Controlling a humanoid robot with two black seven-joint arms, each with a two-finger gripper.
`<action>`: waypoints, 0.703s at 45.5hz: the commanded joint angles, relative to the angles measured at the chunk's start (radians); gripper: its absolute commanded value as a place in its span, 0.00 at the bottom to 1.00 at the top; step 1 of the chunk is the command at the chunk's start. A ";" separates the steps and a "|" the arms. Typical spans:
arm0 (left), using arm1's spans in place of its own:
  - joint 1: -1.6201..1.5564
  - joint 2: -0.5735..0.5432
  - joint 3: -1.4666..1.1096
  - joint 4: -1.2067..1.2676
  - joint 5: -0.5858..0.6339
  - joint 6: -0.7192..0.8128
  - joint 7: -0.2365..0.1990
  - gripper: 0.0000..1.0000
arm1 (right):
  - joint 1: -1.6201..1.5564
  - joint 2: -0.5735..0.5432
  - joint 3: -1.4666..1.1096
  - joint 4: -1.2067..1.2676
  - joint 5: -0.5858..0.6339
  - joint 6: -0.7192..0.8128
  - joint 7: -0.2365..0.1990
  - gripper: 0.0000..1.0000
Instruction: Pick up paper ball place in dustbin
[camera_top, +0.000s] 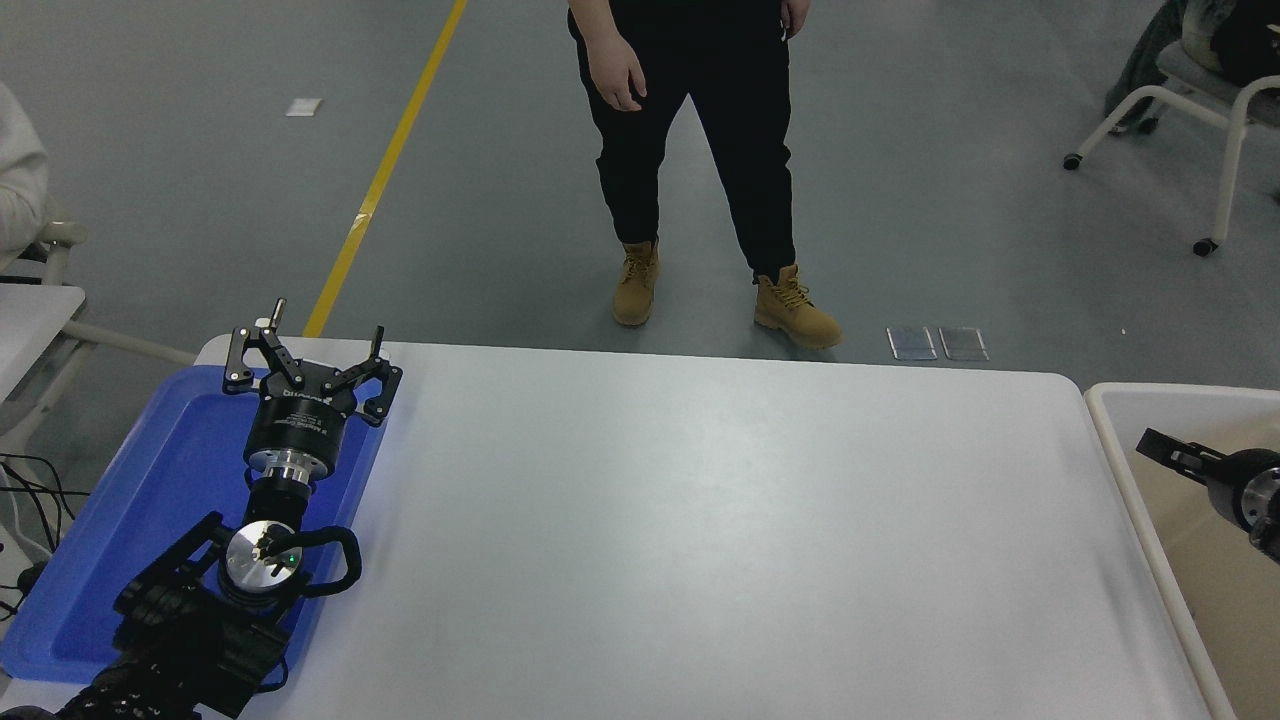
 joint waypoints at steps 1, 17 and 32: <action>0.000 0.000 0.000 0.000 0.000 0.000 0.000 1.00 | 0.010 -0.017 0.299 0.123 0.055 0.003 0.000 1.00; 0.000 0.000 -0.001 0.000 0.000 0.000 0.000 1.00 | -0.044 0.005 0.529 0.284 0.245 0.018 0.003 1.00; 0.000 0.000 -0.001 0.000 0.000 0.002 -0.002 1.00 | -0.059 0.138 0.647 0.289 0.682 0.103 0.003 1.00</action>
